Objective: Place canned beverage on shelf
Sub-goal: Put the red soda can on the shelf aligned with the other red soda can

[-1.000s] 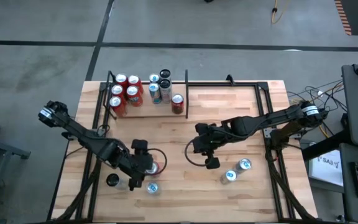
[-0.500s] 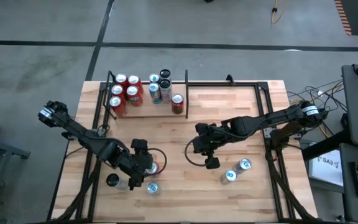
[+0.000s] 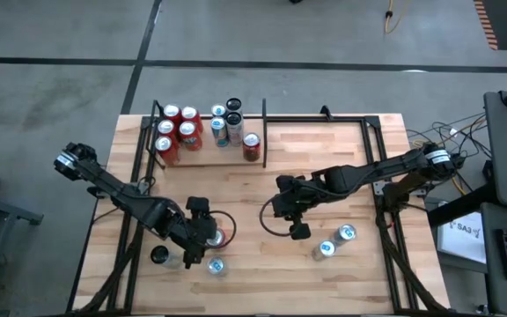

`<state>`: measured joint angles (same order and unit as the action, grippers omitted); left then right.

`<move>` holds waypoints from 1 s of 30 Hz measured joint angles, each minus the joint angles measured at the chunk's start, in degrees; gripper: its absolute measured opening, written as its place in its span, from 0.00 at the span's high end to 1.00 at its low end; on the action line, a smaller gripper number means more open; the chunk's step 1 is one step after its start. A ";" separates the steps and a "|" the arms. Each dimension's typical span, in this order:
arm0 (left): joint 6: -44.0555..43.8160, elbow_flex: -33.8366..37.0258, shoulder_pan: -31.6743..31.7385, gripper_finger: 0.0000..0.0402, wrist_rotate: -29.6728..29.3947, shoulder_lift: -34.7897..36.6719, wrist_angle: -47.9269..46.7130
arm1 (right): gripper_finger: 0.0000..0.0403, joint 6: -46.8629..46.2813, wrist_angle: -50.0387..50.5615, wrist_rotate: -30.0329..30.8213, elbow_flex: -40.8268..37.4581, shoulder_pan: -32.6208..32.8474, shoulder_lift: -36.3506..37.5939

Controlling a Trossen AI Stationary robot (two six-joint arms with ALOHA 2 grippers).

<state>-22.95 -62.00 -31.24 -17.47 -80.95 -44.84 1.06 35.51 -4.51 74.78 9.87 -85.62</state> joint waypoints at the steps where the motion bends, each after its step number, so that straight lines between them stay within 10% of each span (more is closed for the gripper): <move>1: -0.01 0.23 0.00 0.10 0.00 0.00 0.35 | 0.98 0.00 0.00 0.00 0.00 0.00 0.00; 20: 1.75 1.10 0.16 0.13 0.26 -5.96 3.21 | 0.98 0.00 0.24 0.00 -0.02 0.00 0.00; 30: 3.73 1.10 0.24 0.31 -1.46 -6.08 3.76 | 0.98 -0.02 0.22 0.00 -0.02 0.00 0.00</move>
<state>-19.22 -60.90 -31.00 -18.94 -87.02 -41.08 1.04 35.73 -4.51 74.76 9.87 -85.62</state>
